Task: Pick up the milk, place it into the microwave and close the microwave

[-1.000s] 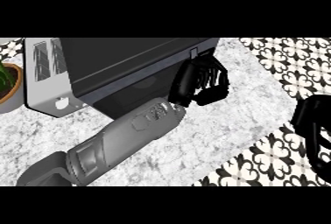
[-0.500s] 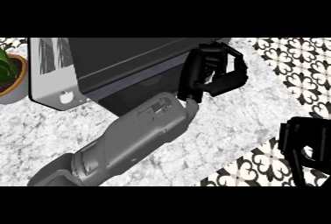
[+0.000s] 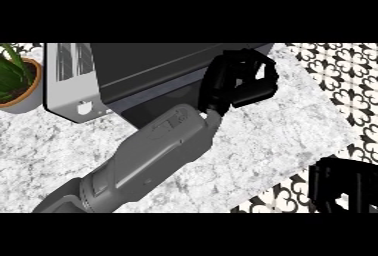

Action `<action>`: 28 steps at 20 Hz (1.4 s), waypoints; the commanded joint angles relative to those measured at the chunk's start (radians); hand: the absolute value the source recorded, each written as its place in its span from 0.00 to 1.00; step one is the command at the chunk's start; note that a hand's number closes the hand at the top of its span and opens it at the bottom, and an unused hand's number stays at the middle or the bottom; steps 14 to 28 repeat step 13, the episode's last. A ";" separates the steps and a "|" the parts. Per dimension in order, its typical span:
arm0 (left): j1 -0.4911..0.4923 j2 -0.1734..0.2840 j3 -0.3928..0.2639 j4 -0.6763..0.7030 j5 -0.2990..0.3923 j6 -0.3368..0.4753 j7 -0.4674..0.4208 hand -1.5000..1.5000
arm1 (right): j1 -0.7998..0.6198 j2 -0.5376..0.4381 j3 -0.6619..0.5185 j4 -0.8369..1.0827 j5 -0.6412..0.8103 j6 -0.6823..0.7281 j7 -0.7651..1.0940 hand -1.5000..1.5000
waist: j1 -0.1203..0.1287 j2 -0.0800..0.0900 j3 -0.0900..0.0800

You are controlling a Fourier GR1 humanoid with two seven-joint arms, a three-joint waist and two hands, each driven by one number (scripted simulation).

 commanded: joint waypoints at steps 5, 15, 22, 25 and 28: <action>0.140 0.024 0.059 0.159 0.094 -0.110 -0.040 1.00 | 0.082 0.031 0.035 -0.086 0.026 -0.036 -0.005 1.00 | 0.063 0.013 -0.010; 0.134 0.023 0.035 0.213 0.136 -0.213 -0.074 1.00 | 0.161 0.060 0.068 -0.179 0.067 -0.086 -0.005 1.00 | 0.071 0.005 -0.007; 0.134 0.023 0.035 0.213 0.136 -0.213 -0.074 1.00 | 0.161 0.060 0.068 -0.179 0.067 -0.086 -0.005 1.00 | 0.071 0.005 -0.007; 0.134 0.023 0.035 0.213 0.136 -0.213 -0.074 1.00 | 0.161 0.060 0.068 -0.179 0.067 -0.086 -0.005 1.00 | 0.071 0.005 -0.007; 0.134 0.023 0.035 0.213 0.136 -0.213 -0.074 1.00 | 0.161 0.060 0.068 -0.179 0.067 -0.086 -0.005 1.00 | 0.071 0.005 -0.007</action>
